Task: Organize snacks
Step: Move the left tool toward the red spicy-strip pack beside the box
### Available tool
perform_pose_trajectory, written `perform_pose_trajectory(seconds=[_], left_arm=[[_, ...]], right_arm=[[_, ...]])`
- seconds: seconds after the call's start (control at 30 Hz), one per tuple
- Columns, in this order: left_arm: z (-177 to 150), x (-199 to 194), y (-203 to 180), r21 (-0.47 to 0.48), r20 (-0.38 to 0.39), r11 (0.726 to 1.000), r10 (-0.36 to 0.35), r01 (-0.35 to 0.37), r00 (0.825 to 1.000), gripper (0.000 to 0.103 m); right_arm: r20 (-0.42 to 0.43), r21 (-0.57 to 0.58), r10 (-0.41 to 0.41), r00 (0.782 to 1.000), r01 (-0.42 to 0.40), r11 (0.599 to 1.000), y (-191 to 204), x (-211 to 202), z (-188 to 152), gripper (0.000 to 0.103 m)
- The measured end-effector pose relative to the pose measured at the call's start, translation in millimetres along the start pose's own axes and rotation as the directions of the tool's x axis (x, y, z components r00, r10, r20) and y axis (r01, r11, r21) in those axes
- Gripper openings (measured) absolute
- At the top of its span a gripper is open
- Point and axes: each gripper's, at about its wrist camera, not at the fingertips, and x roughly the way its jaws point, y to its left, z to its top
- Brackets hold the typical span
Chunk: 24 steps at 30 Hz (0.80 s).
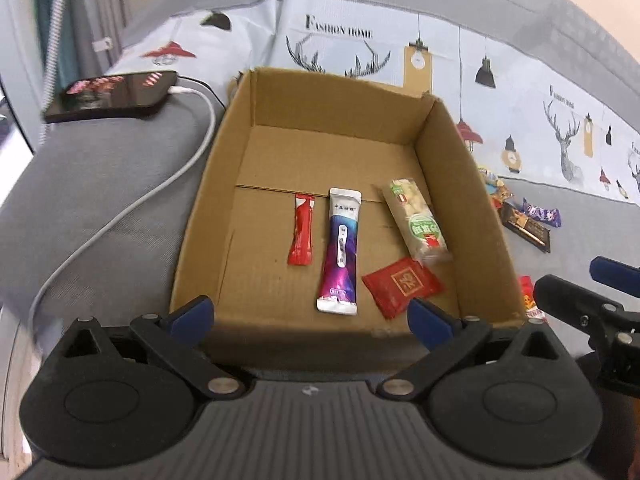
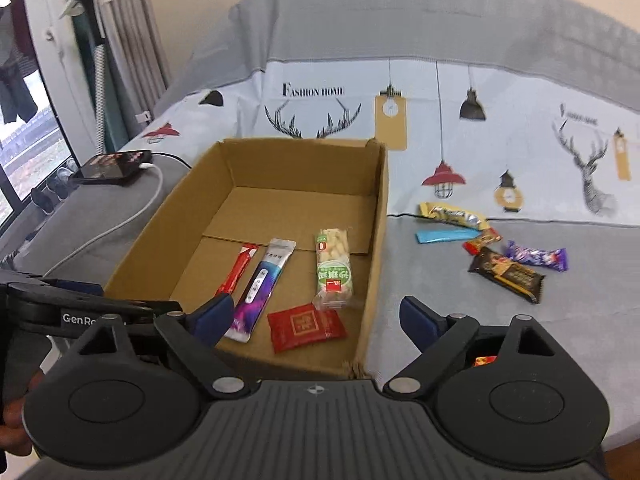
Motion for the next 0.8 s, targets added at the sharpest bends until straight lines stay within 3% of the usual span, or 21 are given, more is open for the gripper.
perform_pose_trajectory(seconds=[0.27, 0.8], left_arm=[[-15.9, -50.9, -12.9, 0.011, 0.096, 1.0, 0.001, -0.002, 0.995, 0.103], [-33.0, -92.1, -27.5, 0.02, 0.149, 1.0, 0.02, -0.023, 0.989, 0.103]], right_arm=[[0.065, -0.033, -0.007, 0.998, 0.009, 0.999, 5.6, -55.8, -21.1, 0.092], [0.172, -0.062, 0.038, 0.984, -0.027, 0.998, 4.3, -103.6, -34.8, 0.094]])
